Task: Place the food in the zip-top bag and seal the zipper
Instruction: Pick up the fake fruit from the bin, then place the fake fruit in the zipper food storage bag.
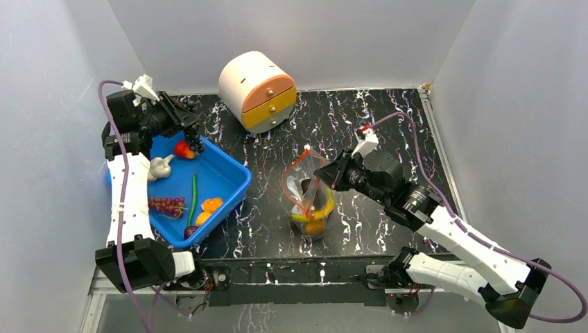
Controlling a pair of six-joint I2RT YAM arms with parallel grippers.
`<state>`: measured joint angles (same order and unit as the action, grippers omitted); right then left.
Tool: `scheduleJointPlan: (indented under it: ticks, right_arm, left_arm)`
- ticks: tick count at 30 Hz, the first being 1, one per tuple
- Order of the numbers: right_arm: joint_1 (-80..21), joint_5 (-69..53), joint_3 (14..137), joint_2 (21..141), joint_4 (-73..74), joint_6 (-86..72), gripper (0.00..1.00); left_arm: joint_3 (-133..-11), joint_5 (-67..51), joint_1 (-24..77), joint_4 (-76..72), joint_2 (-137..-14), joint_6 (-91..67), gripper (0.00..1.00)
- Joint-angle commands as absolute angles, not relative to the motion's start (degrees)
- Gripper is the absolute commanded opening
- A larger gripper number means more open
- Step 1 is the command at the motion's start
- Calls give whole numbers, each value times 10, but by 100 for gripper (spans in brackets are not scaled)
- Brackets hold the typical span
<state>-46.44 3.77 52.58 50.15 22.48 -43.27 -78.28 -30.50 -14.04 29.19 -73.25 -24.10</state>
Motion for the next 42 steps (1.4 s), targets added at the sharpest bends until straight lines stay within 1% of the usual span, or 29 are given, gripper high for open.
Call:
scheduleJointPlan:
  ticks: [1,5,11,17,22,27,28,33,38,42]
  right_arm:
    - [-467,31,528,503,163,-442,0]
    - [-466,27,527,516,147,-454,0]
    - [-466,23,524,532,116,-476,0]
    - [-466,43,531,539,100,-503,0]
    - [-466,54,535,543,80,-519,0]
    - [-466,51,533,550,64,-531,0]
    - [-466,40,532,553,57,-536,0]
    - [-466,32,524,551,45,-549,0]
    - [-466,26,524,548,43,-556,0]
    - [-466,23,522,540,42,-561,0]
  left_arm:
    - [-764,-435,-111,198,-691,-303,26]
    - [-729,-489,-68,111,-676,-352,26]
    - [-672,-516,30,-17,-664,-430,26]
    - [-633,-517,106,-116,-655,-490,26]
    - [-539,-489,170,-289,-626,-591,24]
    - [-500,-449,218,-319,-624,-588,23]
    - [-494,-441,244,-339,-643,-593,23]
    - [-485,-419,295,-388,-674,-587,23]
    - [-452,-370,321,-460,-681,-574,22]
    - [-438,-347,330,-457,-676,-536,22]
